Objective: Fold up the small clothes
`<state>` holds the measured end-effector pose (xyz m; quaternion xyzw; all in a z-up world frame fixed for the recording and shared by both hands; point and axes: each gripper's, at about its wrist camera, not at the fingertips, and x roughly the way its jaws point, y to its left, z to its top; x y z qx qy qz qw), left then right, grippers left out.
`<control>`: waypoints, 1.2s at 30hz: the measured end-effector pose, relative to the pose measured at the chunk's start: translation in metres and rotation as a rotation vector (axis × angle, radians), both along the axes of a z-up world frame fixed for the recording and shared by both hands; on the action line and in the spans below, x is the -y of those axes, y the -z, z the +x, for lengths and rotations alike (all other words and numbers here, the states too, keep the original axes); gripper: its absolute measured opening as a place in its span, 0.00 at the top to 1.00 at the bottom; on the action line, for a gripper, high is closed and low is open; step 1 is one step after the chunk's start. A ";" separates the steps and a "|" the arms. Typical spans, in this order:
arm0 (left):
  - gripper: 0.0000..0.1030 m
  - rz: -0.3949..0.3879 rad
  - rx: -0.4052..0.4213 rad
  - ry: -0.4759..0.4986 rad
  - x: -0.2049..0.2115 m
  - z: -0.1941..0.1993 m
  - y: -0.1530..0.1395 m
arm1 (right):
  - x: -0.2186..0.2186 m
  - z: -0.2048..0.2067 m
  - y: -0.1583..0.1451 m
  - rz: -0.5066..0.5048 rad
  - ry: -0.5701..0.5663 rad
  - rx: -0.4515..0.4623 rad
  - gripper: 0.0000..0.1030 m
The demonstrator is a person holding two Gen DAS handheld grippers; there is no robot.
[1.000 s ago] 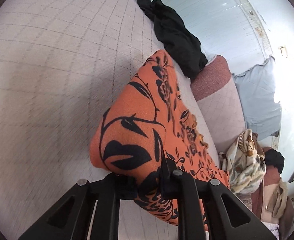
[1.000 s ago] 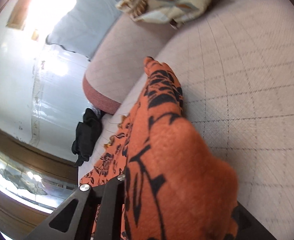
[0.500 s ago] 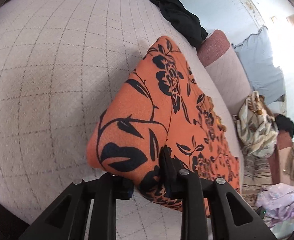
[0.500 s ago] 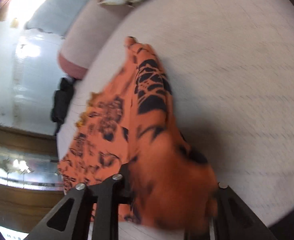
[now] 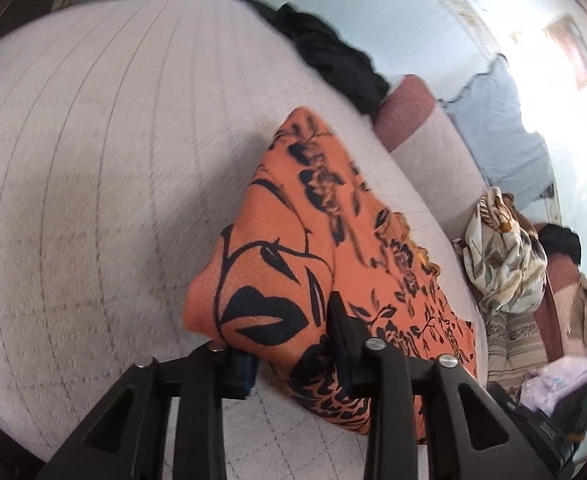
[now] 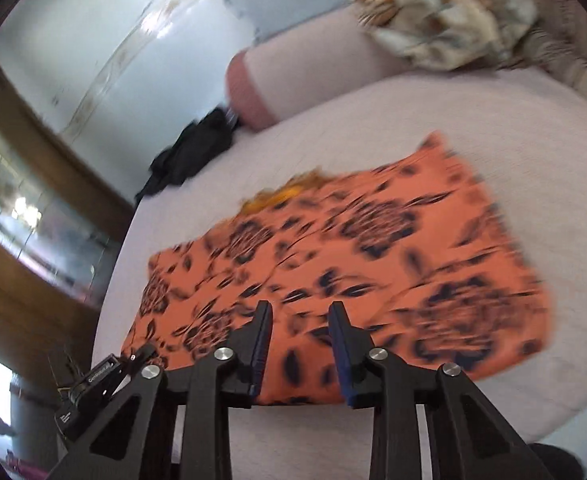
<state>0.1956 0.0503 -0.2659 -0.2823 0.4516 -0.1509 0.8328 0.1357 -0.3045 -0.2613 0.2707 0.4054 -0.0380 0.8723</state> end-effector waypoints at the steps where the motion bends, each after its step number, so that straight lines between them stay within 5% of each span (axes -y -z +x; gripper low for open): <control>1: 0.70 0.019 0.021 0.006 0.004 0.000 -0.003 | -0.012 0.011 0.009 -0.008 -0.021 -0.016 0.74; 6: 0.64 0.050 0.003 0.008 0.008 0.007 0.003 | -0.041 0.035 0.082 0.050 -0.103 -0.190 0.76; 7: 0.61 0.035 -0.011 0.003 0.007 0.009 0.006 | -0.038 0.032 0.084 0.060 -0.093 -0.145 0.77; 13: 0.69 0.033 0.028 -0.001 0.018 0.014 0.002 | -0.017 0.022 0.089 0.184 -0.176 -0.127 0.79; 18: 0.74 0.129 0.138 0.021 0.037 0.010 -0.014 | -0.009 0.028 0.082 0.249 -0.219 -0.157 0.79; 22: 0.74 0.183 0.197 0.039 0.049 0.006 -0.021 | 0.007 0.028 0.067 0.245 -0.186 -0.068 0.75; 26: 0.75 0.248 0.265 0.079 0.067 0.001 -0.029 | 0.024 0.030 0.101 0.309 -0.142 -0.135 0.79; 34: 0.75 0.451 0.429 0.295 0.137 -0.028 -0.038 | 0.039 0.036 0.092 0.396 -0.159 -0.145 0.75; 36: 0.75 0.496 0.458 0.358 0.153 -0.037 -0.036 | 0.046 0.043 0.080 0.373 -0.166 -0.109 0.64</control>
